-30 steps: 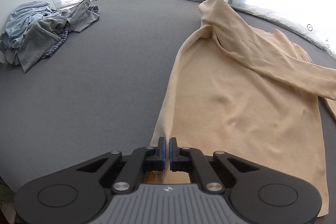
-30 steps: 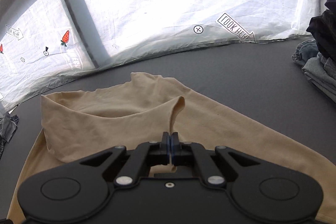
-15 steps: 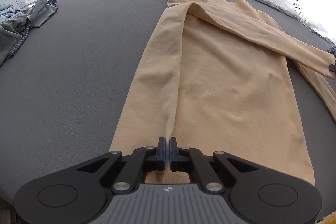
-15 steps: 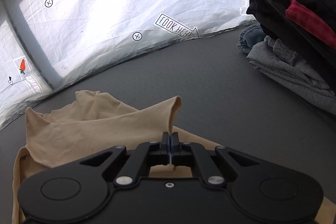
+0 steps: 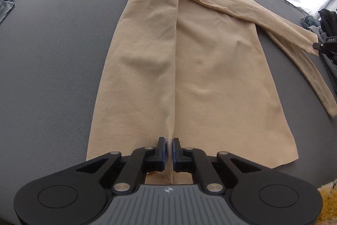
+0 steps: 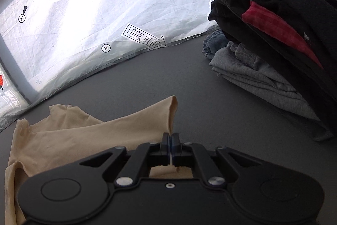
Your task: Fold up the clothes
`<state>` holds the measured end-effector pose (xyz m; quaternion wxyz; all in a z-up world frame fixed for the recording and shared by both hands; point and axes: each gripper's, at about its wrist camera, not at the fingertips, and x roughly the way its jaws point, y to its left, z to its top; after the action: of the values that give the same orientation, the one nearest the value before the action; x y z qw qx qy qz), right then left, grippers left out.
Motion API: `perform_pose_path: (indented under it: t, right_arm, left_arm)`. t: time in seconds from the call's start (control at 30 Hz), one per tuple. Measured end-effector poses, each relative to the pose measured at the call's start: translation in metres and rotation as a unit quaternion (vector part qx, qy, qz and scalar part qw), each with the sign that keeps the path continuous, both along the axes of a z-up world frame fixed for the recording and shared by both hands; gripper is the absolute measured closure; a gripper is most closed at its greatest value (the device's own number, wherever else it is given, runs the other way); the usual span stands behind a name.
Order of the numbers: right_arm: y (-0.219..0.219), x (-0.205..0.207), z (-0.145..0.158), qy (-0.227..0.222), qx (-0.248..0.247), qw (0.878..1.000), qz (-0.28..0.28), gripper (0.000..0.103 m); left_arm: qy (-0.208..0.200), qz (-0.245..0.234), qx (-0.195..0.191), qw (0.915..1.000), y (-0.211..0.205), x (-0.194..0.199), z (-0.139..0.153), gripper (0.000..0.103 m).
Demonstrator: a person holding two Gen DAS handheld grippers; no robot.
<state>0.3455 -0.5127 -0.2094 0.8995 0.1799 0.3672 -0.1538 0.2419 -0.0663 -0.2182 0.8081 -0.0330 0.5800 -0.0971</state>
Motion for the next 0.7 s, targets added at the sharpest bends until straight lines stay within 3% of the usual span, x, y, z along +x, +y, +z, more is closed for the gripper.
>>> perform_pose_path:
  t: [0.07, 0.23, 0.53, 0.7]
  right_arm:
    - [0.001, -0.002, -0.007, 0.018, -0.002, 1.000, -0.003, 0.098]
    - [0.004, -0.010, -0.008, 0.018, 0.005, 1.000, -0.013, 0.080]
    - [0.012, 0.002, -0.005, 0.018, -0.010, 1.000, -0.018, 0.056]
    - [0.012, 0.011, -0.014, 0.034, -0.018, 0.999, -0.028, 0.052]
  left_arm:
    - [-0.004, 0.004, -0.009, 0.9999, 0.003, 0.000, 0.002, 0.087]
    - [-0.021, 0.024, -0.014, 0.9994, 0.011, 0.002, 0.011, 0.069]
    - [-0.050, 0.078, -0.030, 0.9952, 0.045, 0.043, 0.027, 0.057]
    - [-0.058, 0.075, -0.005, 0.9955, 0.050, 0.093, 0.026, 0.054]
